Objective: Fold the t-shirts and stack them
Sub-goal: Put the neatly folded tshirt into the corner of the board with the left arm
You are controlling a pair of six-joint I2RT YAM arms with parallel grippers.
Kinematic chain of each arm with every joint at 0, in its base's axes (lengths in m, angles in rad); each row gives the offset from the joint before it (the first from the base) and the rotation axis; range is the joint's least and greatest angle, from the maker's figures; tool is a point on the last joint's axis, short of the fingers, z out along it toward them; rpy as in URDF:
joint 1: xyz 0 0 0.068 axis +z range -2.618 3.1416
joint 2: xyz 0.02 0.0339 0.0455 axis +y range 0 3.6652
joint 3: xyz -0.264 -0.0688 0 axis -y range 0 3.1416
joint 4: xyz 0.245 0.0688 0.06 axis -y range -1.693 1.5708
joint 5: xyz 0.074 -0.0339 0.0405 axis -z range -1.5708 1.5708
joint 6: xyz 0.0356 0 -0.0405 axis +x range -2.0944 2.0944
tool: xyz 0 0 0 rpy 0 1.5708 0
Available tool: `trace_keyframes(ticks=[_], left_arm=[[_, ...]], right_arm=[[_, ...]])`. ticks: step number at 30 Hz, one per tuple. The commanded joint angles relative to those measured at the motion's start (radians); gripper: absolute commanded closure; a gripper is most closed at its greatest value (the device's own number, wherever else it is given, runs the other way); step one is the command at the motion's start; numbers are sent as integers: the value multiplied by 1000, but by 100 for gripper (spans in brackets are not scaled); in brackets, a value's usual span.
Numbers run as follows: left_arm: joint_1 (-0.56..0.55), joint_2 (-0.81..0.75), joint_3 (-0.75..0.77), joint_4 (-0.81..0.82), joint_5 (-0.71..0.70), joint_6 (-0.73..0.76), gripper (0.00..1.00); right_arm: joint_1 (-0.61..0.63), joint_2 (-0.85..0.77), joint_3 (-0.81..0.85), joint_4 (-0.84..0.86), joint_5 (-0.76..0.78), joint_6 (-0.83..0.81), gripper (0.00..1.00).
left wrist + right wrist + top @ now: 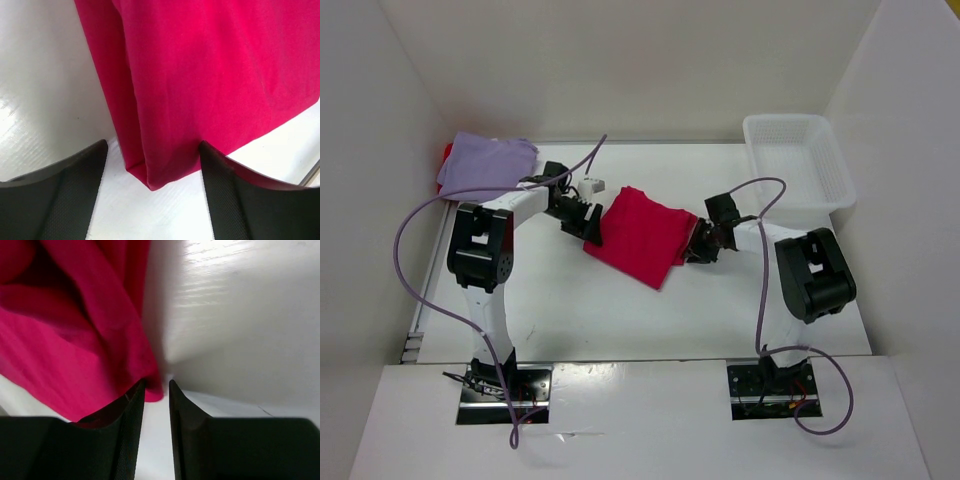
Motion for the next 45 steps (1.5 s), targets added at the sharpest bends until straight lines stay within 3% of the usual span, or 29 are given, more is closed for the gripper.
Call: trace_keyframes(ticks=[1, 5, 7, 8, 9, 15, 20, 27, 31, 40, 42, 43, 45], left_arm=[[2, -15, -12, -4, 29, 30, 27], [2, -6, -3, -35, 82, 40, 39], [2, -6, -3, -35, 110, 40, 44], [2, 5, -3, -45, 119, 51, 47], [-7, 5, -15, -55, 139, 60, 53], [-7, 14, -52, -64, 177, 80, 66], [-7, 14, -52, -64, 188, 80, 93], [2, -6, -62, -73, 134, 80, 95], [2, -15, -51, -94, 67, 80, 94], [2, -44, -89, -141, 21, 100, 85], [2, -63, -89, -141, -5, 100, 83], [2, -63, -98, -141, -17, 100, 82], [2, -73, -98, -150, -39, 89, 82]], right_arm=[[14, 49, 44, 54, 5, 18, 68], [24, 83, 56, 34, -7, 18, 72], [33, 83, 56, 46, -48, 18, 85], [45, 83, 45, 55, -70, 31, 98], [57, 74, 30, 55, -103, 40, 100], [134, -22, -28, 55, -196, 75, 100], [185, -45, -28, 45, -242, 109, 100], [208, -128, -73, -4, -240, 138, 99], [208, -38, -51, -95, -271, 57, 56], [166, -187, -28, -238, -168, 18, 53], [154, -197, -1, -255, -159, 18, 44], [145, -222, -1, -270, -138, 32, 32], [145, -231, -1, -253, -115, 64, 27]])
